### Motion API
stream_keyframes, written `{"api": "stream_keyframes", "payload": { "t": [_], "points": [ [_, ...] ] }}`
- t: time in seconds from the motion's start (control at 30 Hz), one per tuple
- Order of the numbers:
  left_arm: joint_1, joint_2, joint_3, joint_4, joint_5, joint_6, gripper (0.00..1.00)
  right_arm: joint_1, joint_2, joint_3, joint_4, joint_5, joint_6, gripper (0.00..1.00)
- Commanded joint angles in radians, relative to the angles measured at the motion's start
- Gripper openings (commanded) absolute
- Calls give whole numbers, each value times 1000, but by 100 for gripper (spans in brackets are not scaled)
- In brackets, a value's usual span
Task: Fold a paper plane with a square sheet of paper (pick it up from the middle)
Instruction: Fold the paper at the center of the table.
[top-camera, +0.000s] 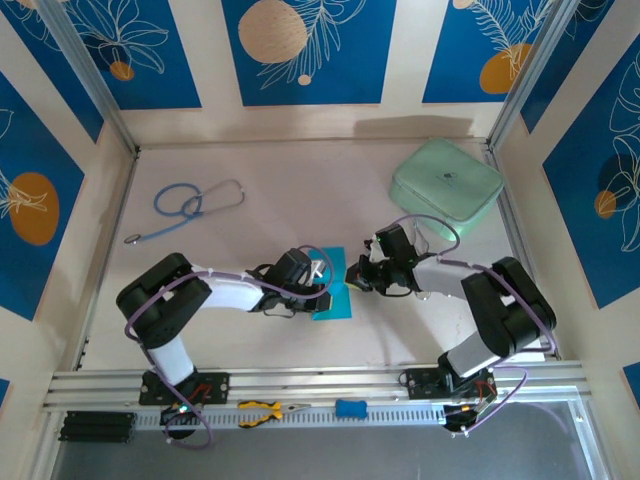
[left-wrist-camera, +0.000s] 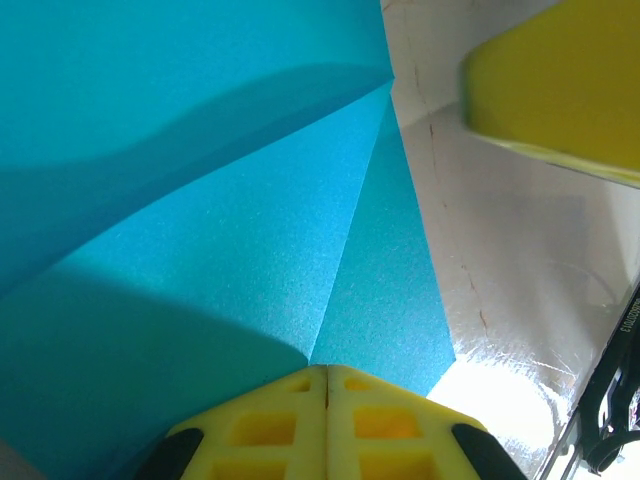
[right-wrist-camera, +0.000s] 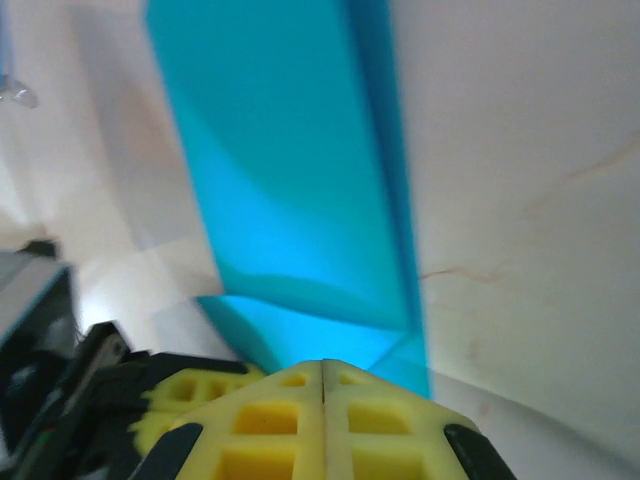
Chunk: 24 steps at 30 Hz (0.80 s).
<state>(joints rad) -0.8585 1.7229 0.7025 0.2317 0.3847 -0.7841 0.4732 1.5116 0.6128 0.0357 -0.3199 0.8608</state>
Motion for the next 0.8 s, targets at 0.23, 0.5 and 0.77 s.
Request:
{"api": "stream_keyframes", "payload": {
  "t": [0.23, 0.5, 0.77],
  "points": [
    [-4, 32, -18, -58, -11, 3, 8, 78, 98, 66, 31, -46, -12, 0],
    [-5, 19, -42, -24, 0, -7, 8, 28, 192, -21, 47, 20, 30, 0],
    [-5, -20, -100, -18, 26, -26, 10, 12, 190, -35, 56, 11, 19, 0]
  ]
}}
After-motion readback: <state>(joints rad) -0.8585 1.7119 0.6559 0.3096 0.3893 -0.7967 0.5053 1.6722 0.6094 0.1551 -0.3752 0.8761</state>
